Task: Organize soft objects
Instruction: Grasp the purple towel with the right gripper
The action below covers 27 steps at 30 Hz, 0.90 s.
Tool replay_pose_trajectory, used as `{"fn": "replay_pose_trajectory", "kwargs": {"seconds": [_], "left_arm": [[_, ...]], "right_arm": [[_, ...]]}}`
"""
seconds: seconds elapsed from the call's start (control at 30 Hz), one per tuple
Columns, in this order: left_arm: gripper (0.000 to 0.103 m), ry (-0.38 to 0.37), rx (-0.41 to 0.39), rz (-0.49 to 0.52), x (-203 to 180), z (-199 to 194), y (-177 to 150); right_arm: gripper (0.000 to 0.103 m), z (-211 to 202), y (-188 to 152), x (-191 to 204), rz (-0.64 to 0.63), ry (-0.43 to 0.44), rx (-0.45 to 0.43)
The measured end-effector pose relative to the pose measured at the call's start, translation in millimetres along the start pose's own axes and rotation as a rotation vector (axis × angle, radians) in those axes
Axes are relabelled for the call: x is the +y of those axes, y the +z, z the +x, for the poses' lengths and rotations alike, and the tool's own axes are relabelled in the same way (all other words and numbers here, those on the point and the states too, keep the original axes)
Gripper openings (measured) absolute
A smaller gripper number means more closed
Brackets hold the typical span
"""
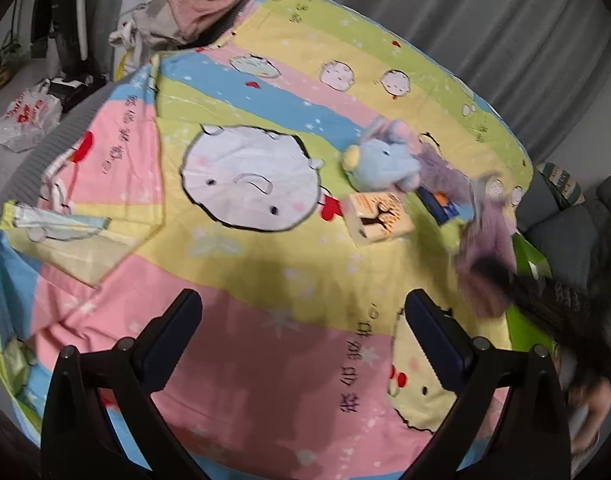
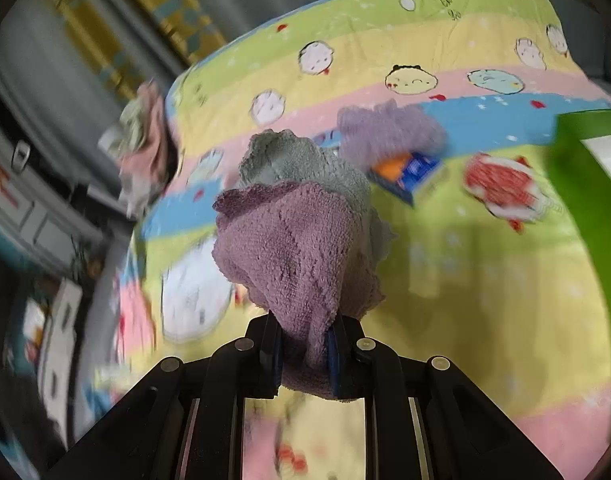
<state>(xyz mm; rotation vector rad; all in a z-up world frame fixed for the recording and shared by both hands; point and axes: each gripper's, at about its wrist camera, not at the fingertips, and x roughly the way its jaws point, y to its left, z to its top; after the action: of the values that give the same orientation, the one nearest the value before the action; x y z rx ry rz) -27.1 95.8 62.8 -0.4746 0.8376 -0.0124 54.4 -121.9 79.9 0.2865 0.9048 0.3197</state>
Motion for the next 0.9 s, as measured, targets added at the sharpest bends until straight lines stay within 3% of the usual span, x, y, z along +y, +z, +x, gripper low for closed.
{"fn": "replay_pose_trajectory", "kwargs": {"seconds": [0.17, 0.27, 0.33, 0.4, 0.5, 0.6, 0.73, 0.83, 0.9], "left_arm": [[0.101, -0.037, 0.042, -0.011, -7.8, 7.4, -5.8], [0.101, -0.060, 0.071, -0.014, -13.6, 12.3, -11.2], [0.101, -0.096, 0.098, -0.012, -20.0, 16.7, -15.8], [0.101, -0.145, 0.118, 0.001, -28.0, 18.6, -20.5], [0.100, -0.199, 0.135, 0.027, -40.1, 21.1, -26.5], [0.100, -0.244, 0.180, 0.048, -51.8, 28.9, -33.3], [0.097, -0.307, 0.234, 0.089, -70.0, 37.8, -42.2], [0.095, -0.309, 0.249, 0.119, -80.8, 48.4, -48.8], [0.092, -0.274, 0.243, 0.130, -83.9, 55.3, -52.5]], "right_arm": [[0.018, -10.4, -43.6, -7.3, -0.056, 0.005, 0.175], [0.029, -3.8, -54.4, -14.0, -0.052, -0.008, 0.241], [0.065, -4.0, -56.1, -19.0, -0.061, -0.022, 0.244], [0.078, -11.9, -55.0, -22.4, -0.064, -0.032, 0.206], [0.078, -28.8, -50.2, -29.9, -0.040, 0.009, 0.154], [0.079, -36.6, -43.2, -48.8, 0.066, 0.035, 0.103], [0.078, -31.9, -39.6, -59.6, 0.133, 0.081, 0.108], [0.078, -21.8, -40.6, -59.2, 0.165, 0.136, 0.114], [0.074, -12.9, -42.9, -60.3, 0.194, 0.108, 0.124]]}}
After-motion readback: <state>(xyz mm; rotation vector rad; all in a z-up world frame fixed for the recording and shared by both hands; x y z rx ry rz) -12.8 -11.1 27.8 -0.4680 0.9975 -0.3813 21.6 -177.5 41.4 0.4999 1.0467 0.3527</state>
